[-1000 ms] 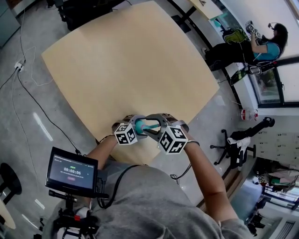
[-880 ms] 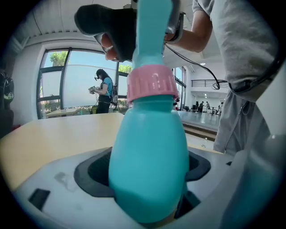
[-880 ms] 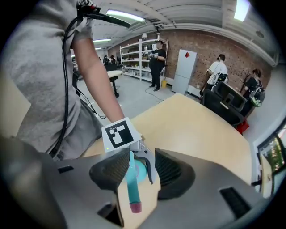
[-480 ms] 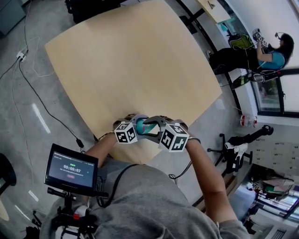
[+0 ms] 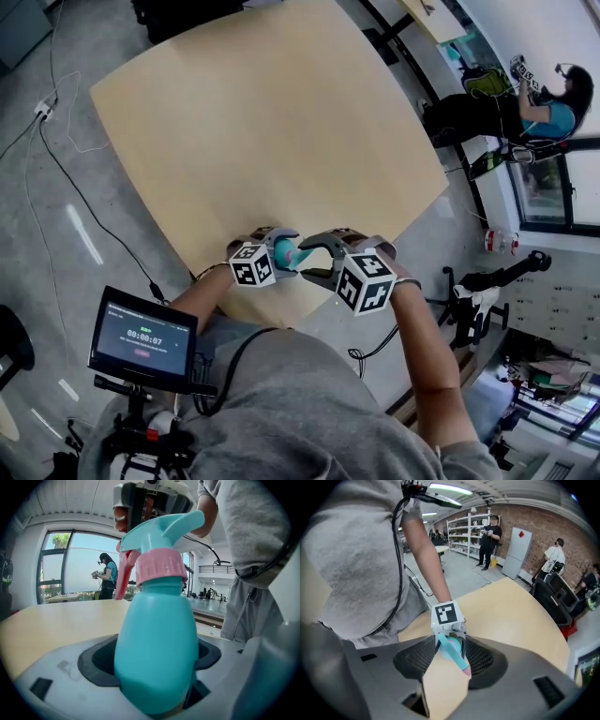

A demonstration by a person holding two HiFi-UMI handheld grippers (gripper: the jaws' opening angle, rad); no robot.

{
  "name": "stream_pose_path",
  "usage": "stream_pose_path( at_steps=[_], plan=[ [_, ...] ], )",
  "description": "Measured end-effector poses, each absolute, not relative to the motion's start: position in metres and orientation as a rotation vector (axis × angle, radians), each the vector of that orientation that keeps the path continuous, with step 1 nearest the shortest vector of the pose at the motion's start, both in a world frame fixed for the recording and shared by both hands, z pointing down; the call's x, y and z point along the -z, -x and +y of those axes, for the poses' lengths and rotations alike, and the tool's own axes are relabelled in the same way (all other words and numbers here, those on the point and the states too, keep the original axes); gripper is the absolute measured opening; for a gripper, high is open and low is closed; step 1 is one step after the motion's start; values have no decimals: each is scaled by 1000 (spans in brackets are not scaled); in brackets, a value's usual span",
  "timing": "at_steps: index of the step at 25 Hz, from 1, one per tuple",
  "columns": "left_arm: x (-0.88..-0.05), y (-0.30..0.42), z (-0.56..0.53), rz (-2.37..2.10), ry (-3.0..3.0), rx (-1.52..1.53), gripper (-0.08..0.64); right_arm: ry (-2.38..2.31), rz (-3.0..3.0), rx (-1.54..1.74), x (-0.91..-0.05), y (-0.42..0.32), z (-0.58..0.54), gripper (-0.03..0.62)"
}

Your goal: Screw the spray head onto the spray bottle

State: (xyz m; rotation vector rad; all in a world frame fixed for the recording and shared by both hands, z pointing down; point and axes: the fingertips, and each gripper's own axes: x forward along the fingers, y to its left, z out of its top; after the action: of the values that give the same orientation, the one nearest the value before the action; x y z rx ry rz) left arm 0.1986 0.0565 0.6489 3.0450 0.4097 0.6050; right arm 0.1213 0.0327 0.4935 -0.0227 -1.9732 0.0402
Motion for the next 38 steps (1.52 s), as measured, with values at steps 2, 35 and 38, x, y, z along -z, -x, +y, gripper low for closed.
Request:
stream_pose_path(
  at_steps=[2, 35, 38],
  plan=[
    [-648, -198, 57, 412, -3044, -601, 414, 48, -1913, -6, -507, -128, 37, 184],
    [-640, -196, 42, 16, -2999, -486, 414, -984, -1870, -1029, -547, -135, 17, 115],
    [-638, -194, 33, -93, -2939, -429, 414, -1126, -1889, -999, -545, -134, 10, 115]
  ],
)
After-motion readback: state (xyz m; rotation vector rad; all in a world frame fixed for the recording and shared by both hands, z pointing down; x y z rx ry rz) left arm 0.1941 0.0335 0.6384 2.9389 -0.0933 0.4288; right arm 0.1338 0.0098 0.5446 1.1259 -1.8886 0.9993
